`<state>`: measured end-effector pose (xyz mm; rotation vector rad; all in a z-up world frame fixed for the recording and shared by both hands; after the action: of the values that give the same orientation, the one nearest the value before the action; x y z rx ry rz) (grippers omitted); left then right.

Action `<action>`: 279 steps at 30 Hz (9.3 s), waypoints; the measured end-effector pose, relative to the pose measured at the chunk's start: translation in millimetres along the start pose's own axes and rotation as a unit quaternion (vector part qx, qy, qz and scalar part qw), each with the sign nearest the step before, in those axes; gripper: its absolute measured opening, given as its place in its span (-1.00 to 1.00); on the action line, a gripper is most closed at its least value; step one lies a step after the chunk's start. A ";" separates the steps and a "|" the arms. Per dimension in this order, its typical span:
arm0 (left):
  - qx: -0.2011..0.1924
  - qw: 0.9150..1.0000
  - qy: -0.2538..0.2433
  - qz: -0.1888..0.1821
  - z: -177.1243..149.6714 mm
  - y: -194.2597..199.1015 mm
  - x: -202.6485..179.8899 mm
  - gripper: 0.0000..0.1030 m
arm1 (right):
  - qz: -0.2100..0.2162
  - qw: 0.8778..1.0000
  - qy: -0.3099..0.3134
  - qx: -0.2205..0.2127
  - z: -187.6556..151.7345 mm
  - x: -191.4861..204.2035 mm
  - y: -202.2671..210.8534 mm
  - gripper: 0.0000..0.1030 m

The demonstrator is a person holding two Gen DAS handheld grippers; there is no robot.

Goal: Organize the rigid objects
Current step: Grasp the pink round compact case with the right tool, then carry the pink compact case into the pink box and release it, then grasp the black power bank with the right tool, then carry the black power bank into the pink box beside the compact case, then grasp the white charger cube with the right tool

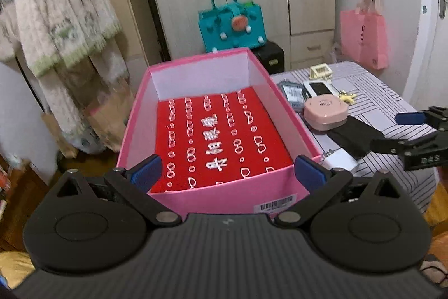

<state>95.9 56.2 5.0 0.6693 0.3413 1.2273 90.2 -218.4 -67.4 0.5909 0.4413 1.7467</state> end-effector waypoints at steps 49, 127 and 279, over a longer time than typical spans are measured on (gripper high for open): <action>0.169 0.984 0.048 0.029 30.7 -131.5 133.4 -0.68 | -0.002 0.986 0.118 0.116 61.9 2.4 -125.5 0.65; 0.192 0.979 0.054 -0.031 45.5 -128.1 133.4 -0.89 | 0.137 0.979 0.137 0.056 154.7 75.4 -58.0 0.70; 0.161 0.978 0.126 -0.040 38.9 -131.4 141.9 -0.86 | 0.066 0.976 0.087 0.187 1.1 39.2 -70.9 -0.05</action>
<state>262.3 155.0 -33.5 0.7693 0.7826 1.1933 138.4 -162.9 -101.3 0.7476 0.8837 1.8636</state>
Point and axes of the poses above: each gripper's, at about its wrist camera, not at the fingertips, and y roughly against the way its jaws point, x to its left, z to its top, the point moved 5 cm from there along -y, roughly the way its jaws point, and after that the axes turned 2 degrees about x, right-handed, at the moved point
